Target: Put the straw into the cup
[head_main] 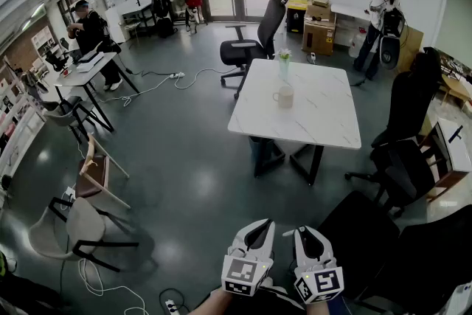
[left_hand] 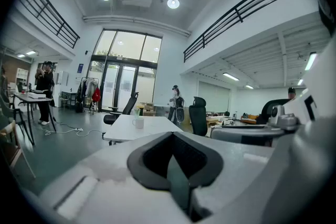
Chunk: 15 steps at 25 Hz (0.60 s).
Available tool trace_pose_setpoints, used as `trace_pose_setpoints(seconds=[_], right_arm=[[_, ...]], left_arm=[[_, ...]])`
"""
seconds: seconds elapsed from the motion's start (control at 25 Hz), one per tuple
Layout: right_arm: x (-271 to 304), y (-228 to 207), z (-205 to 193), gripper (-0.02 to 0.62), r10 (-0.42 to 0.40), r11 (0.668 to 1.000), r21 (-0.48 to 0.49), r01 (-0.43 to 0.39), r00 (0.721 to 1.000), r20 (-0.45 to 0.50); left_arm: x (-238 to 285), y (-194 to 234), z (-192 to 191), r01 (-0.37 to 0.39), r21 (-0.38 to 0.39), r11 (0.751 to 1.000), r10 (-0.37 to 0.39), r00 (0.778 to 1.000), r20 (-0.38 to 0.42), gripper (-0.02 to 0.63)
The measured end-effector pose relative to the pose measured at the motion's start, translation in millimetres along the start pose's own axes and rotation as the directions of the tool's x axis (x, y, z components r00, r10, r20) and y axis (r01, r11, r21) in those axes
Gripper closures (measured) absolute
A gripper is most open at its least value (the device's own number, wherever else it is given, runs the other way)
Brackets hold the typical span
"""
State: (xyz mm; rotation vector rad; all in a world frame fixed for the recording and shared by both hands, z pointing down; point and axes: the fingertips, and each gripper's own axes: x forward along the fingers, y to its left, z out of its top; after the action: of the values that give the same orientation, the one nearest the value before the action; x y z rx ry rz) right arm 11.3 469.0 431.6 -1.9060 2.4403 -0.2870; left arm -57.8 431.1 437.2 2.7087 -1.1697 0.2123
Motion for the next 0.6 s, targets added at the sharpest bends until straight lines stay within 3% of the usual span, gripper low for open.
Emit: trace_pose_setpoints(seconds=[0.28,0.6], right_arm=[[-1,-7,-6,0.551,-0.027,0.999,0.034,0.027,1.000,-0.006],[11,-3,-5,0.551,0.001,1.000,0.029,0.000,1.000,-0.016]], left_arm=[[-1,-6,-5,0.003,0.002,1.000,-0.003,1.000,0.007,0.604],[-3,4,-10,-0.022,0.006,1.000,0.022,1.000,0.001,0.604]])
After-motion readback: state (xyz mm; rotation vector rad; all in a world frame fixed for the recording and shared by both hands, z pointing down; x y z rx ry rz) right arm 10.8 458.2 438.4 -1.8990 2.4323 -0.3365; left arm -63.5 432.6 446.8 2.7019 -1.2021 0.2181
